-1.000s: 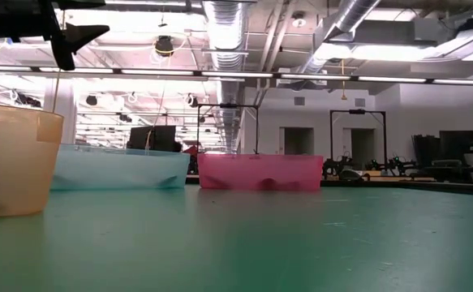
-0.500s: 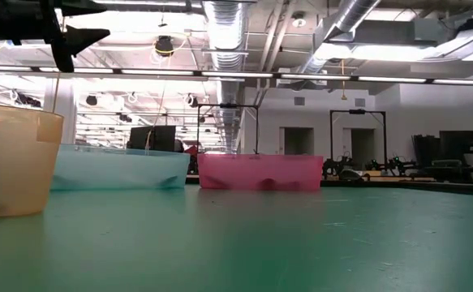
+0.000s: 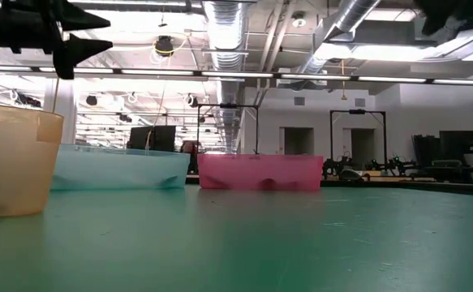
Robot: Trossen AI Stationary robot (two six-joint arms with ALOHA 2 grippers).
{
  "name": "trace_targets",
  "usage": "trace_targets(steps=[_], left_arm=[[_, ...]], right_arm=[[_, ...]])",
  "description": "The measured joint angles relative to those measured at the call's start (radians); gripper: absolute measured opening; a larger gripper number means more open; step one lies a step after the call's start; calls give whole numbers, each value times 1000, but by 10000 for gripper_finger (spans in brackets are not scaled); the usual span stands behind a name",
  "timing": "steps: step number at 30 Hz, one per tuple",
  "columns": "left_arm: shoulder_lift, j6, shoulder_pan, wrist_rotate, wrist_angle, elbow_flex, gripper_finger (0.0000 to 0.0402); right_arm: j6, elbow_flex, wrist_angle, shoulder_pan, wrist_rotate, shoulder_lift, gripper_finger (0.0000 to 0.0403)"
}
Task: Sort silverware by color (type)
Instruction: Return to Home Position
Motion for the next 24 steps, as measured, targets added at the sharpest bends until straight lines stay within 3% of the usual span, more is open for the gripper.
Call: trace_targets(steps=[6,15,24], left_arm=[[0,-6,0,5,200,-179,212],[-2,7,-21,14,159,-179,212],[-1,27,-22,-72,144,-180,212]], right_arm=[[49,-122,133,1,2,8,201],[69,-295,303,1,41,-1,201],[101,-296,263,1,66,7,201]])
